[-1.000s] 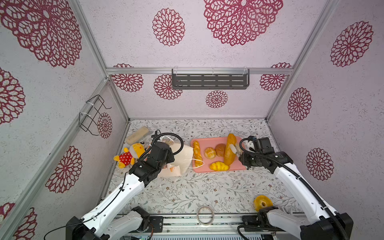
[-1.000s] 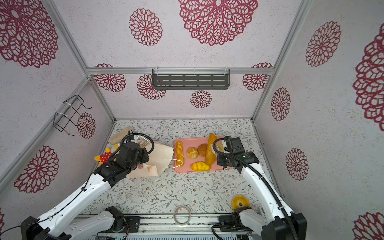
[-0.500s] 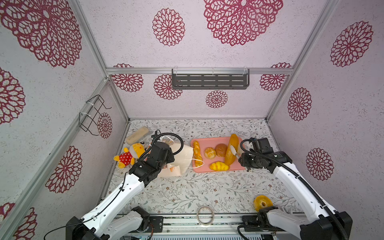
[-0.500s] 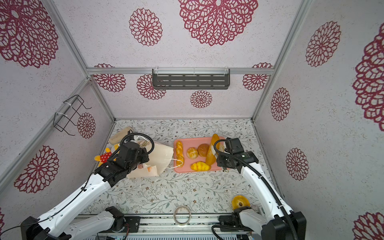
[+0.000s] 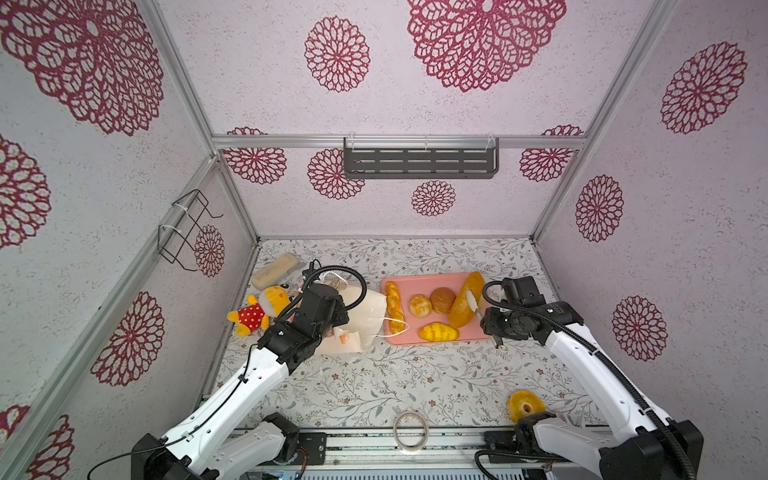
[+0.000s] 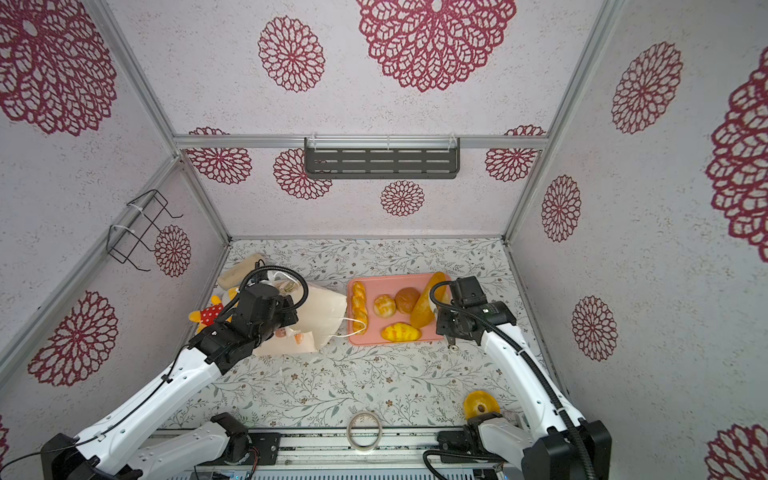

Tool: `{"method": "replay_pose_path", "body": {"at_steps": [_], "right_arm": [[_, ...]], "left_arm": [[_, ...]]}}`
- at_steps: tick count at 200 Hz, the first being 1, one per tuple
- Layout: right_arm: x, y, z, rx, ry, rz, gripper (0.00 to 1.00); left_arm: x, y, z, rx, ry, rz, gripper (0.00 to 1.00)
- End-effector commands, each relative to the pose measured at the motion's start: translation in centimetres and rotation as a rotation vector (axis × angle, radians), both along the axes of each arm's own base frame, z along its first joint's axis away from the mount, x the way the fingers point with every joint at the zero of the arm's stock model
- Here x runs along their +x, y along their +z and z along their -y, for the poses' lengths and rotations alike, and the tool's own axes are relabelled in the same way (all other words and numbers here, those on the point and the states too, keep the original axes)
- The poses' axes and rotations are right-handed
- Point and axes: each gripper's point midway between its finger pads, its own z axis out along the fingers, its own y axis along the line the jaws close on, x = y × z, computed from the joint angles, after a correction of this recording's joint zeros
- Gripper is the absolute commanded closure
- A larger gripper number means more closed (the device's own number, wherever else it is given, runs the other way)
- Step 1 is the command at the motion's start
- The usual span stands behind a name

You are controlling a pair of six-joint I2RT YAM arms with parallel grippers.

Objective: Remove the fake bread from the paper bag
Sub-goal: 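Lower the long yellow bread onto the tray and open the right tongs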

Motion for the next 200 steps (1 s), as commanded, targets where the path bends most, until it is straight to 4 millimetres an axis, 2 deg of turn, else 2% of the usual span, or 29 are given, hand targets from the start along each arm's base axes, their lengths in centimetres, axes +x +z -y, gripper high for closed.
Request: {"method": "replay_pose_path", "body": {"at_steps": [1,83,136,154,171,188,200], "right_arm": [[0.7,3.4,0.1,0.03,-0.024,0.095,0.48],[0.5,6.9,-1.3,0.128,0.023,0.169,0.5],[0.0,7.1,-0.8,0.121,0.003,0.178,0.58],[0.3,7.0,-1.3,0.142,0.013,0.179,0.66],[0.7,7.2,-1.7,0.162,0.022,0.184,0.79],[1.2,7.5,-1.2,0.147,-0.01,0.195,0.94],[1.4,7.6,-0.5,0.138,-0.038,0.205,1.0]], "left_arm": [[0.0,0.4,-0.5,-0.01,0.019,0.011,1.0],[-0.1,0.5,-0.4,-0.015,0.016,0.013,1.0],[0.0,0.5,-0.3,-0.017,0.013,0.014,1.0],[0.0,0.6,-0.3,-0.014,0.013,0.014,1.0],[0.1,0.6,-0.4,-0.009,0.012,0.015,1.0],[0.0,0.7,-0.4,-0.007,0.011,0.017,1.0],[0.0,0.8,-0.4,-0.004,0.01,0.018,1.0]]}}
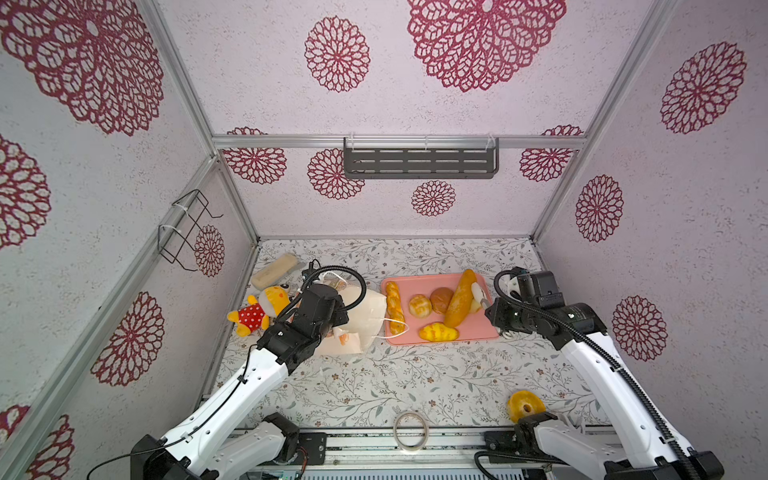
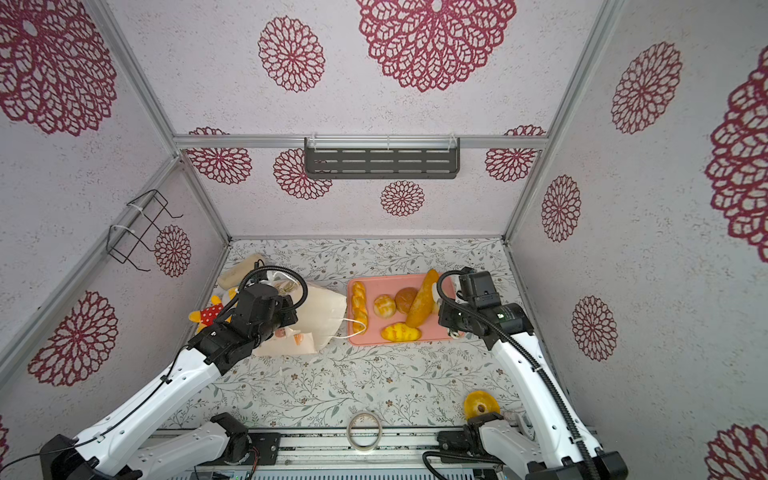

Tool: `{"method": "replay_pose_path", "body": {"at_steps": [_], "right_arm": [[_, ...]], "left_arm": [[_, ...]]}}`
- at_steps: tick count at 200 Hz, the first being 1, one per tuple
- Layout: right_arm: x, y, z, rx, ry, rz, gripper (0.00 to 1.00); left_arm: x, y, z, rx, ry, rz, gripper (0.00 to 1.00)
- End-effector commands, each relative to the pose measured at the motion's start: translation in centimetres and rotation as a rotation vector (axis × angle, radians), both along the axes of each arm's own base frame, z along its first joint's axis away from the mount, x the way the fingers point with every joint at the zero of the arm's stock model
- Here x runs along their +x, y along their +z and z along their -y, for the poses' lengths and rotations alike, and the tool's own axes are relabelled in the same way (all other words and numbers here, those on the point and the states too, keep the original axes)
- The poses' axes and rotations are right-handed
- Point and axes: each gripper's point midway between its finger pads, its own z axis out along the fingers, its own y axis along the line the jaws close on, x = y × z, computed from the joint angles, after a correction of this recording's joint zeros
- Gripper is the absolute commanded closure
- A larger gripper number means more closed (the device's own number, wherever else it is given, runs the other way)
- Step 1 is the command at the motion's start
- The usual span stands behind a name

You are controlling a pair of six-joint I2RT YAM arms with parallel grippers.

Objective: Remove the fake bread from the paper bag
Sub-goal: 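Lower the long yellow bread onto the tray and open the right tongs, then lift the open right tongs away from the tray toward the robot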

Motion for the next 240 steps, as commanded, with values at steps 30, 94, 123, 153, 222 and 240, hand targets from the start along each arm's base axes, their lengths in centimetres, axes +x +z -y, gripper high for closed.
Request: {"method": "replay_pose_path", "body": {"at_steps": [30,94,123,153,222,240], "right_arm": [[1.8,0.9,2.7,0.016,-0.117,0.039,1.0],[2.3,-3.1,4.5,0.069,-0.159,-0.049,0.97],[2.6,-4.1,4.4,0.088,-0.148,-0.063,0.84],[3.0,-4.5,4.2,0.1,-0.142,-0.064,0.73],[4.1,-6.1,4.3,0.093,-0.15,-0.106,0.58],[4.4,-6.2,4.2,0.097,-0.146,-0.109,0.57]], "left_arm": [[0.0,0.7,-0.4,0.001,0.01,0.017,1.0],[0.0,0.4,-0.3,-0.002,0.006,0.01,1.0],[-0.1,0.1,-0.4,-0.002,0.006,0.005,1.0],[-0.2,0.0,-0.4,-0.001,0.007,0.002,1.0],[-0.2,0.0,-0.4,-0.004,0.005,0.003,1.0],[-0.2,0.0,-0.4,-0.002,0.004,0.003,1.0]]}}
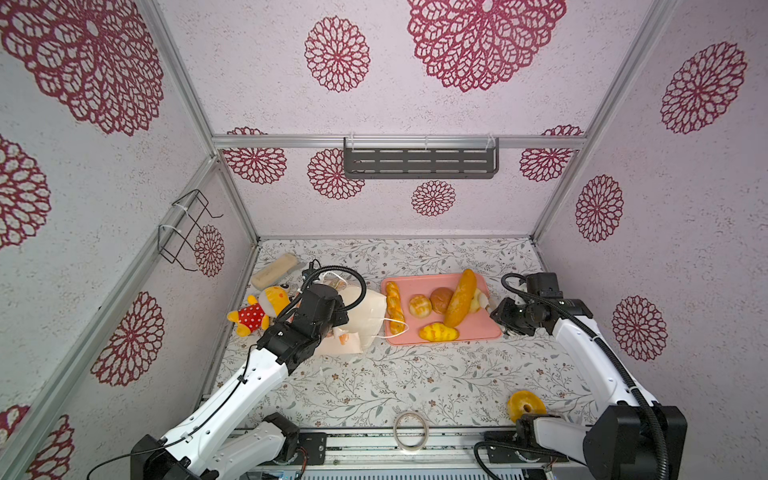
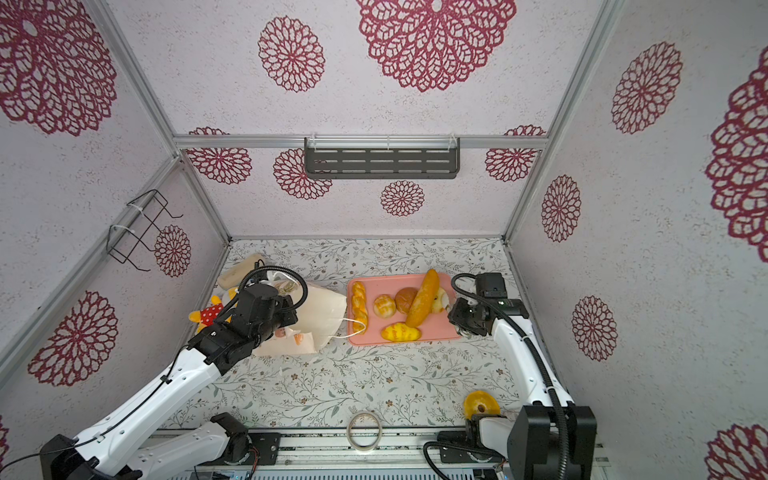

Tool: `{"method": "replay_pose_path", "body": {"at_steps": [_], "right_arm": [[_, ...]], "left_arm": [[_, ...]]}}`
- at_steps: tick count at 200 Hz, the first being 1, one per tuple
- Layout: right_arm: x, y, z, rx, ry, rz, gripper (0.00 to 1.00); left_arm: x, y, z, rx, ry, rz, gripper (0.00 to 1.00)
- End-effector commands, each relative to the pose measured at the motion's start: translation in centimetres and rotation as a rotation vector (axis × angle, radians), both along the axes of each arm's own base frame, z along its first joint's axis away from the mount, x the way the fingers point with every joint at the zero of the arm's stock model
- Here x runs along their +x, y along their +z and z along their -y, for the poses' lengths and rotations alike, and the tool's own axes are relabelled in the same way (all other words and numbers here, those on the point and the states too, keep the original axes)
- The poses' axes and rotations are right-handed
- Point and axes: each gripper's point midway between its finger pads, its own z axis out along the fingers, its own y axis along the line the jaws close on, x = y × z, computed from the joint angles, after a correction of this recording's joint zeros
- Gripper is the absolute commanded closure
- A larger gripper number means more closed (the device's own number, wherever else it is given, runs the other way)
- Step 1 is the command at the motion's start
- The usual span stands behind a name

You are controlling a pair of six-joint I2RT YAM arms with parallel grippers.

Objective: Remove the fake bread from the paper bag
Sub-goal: 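Lift the open right tongs away from the tray toward the robot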

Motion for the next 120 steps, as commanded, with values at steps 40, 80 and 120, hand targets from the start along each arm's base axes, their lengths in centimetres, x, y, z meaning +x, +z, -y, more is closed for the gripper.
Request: {"method": "replay_pose_path", "body": {"at_steps": [40,80,120], "right_arm": [[1.7,1.1,-0.7,0.043,0.02,0.067,0.55],[1.9,0.0,-1.0,0.066,0.011,0.048,0.55],[1.6,-1.1,-0.7,0.051,-0.002,0.017,0.57]], "left_arm": [[-0.2,-0.1,-0.4,-0.004,0.007,0.0,1.0],[-0.1,-0.2,-0.3,-0.007,0.004,-0.001,1.0],[-0.2,-0.2,-0.4,0.002,0.004,-0.001,1.0]]}}
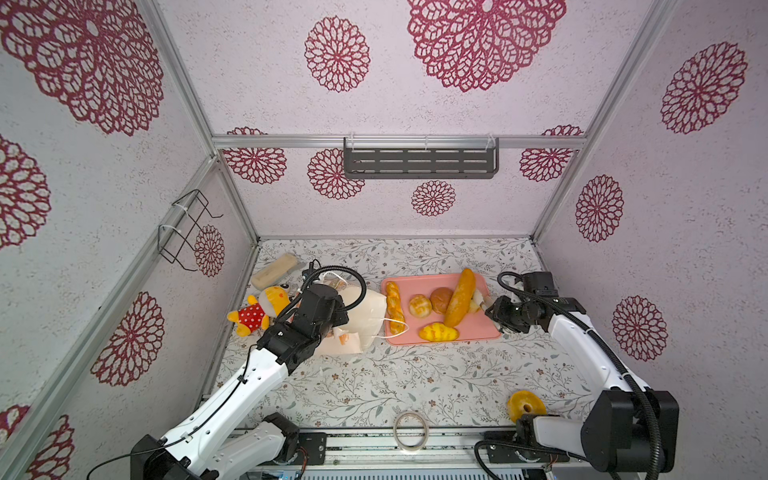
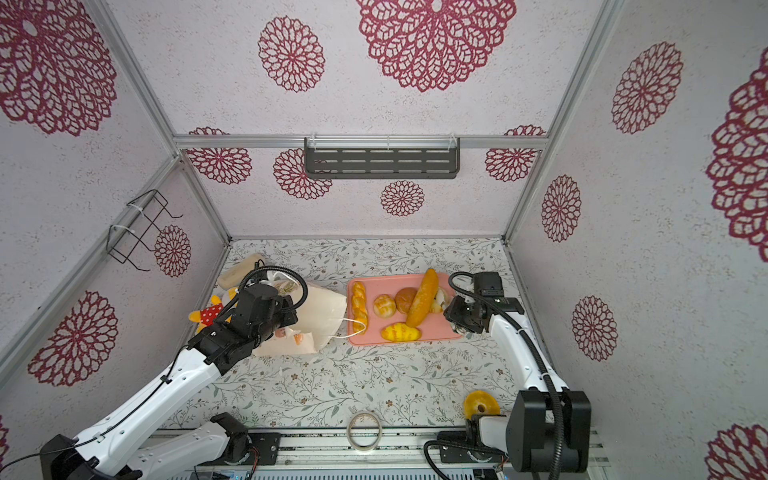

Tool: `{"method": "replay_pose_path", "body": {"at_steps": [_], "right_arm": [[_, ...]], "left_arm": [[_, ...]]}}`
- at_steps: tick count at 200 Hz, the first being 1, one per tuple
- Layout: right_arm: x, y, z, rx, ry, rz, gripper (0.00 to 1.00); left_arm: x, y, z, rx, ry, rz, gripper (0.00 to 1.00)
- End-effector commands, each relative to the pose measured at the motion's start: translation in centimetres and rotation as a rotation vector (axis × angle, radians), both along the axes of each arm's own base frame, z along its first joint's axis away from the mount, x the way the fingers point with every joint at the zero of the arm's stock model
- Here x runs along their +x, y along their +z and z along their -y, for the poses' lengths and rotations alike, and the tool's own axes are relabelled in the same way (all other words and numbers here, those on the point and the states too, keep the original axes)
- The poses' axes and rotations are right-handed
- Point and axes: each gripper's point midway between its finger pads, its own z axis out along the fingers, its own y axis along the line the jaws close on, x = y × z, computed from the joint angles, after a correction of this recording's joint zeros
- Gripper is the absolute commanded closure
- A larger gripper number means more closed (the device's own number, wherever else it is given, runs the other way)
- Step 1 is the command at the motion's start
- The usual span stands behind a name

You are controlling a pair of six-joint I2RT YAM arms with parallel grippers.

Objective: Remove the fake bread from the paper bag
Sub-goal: 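Lift the open right tongs away from the tray toward the robot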

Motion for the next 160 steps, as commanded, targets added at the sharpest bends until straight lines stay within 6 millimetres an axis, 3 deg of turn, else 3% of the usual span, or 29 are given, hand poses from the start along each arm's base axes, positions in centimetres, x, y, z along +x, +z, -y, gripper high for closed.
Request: {"method": "replay_pose_path", "body": {"at_steps": [1,78,160], "right_arm": [[0.4,0.3,0.2,0.007,-0.018,0.018,0.57],[-1.1,0.3,2.0,-0.113,-0.031,-0.012,0.81],[-5.2,1.1,2.6,-0.106,-0.104,-0.021,0.85]], "left_arm": [[-0.2,-0.2,-0.4,0.003,0.007,0.0,1.0],[-0.2,-0.4,-0.3,0.001,0.004,-0.003,1.0],[0.1,-0.6,0.0,-0.009,-0.003,0.001,1.0]]}}
